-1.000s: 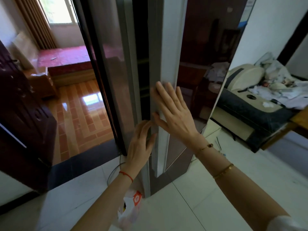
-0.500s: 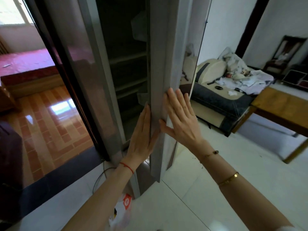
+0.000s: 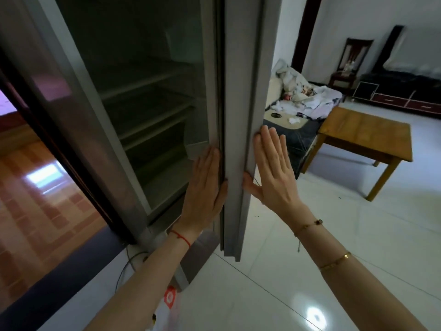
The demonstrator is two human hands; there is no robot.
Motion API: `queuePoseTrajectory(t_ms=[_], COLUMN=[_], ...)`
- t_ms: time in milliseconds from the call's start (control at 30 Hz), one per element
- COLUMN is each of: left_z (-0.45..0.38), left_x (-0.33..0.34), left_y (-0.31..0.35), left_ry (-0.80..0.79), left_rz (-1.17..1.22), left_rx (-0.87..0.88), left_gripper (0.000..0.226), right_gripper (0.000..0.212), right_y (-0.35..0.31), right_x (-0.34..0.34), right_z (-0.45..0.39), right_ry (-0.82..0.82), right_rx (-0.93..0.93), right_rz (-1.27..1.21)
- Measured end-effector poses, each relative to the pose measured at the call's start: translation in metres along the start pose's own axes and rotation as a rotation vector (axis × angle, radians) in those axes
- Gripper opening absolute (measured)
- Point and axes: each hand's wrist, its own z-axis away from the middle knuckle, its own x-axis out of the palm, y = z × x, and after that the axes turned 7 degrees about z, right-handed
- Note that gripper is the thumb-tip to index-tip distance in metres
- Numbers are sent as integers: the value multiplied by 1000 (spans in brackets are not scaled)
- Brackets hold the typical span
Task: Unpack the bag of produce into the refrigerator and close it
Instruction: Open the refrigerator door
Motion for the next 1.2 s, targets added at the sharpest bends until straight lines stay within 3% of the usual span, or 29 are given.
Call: queuePoseTrajectory(t_ms=[200, 400, 700, 1200], left_z=[-20, -35, -60, -122], left_x=[26, 64, 125, 218], left_y=[31, 61, 100, 126], left_ry=[-14, 76, -58, -154], left_rz=[-94, -4, -65, -171], left_rx=[78, 37, -41, -53], left_gripper=[75, 55, 55, 54], right_gripper=[90, 82, 58, 63], right_y=[42, 93, 176, 301], right_x=[-20, -41, -56, -48], right_z=[25, 50, 72, 86], right_ry=[0, -24, -78, -192], right_rx=[101, 191, 342, 402], right_rz=[27, 56, 30, 16])
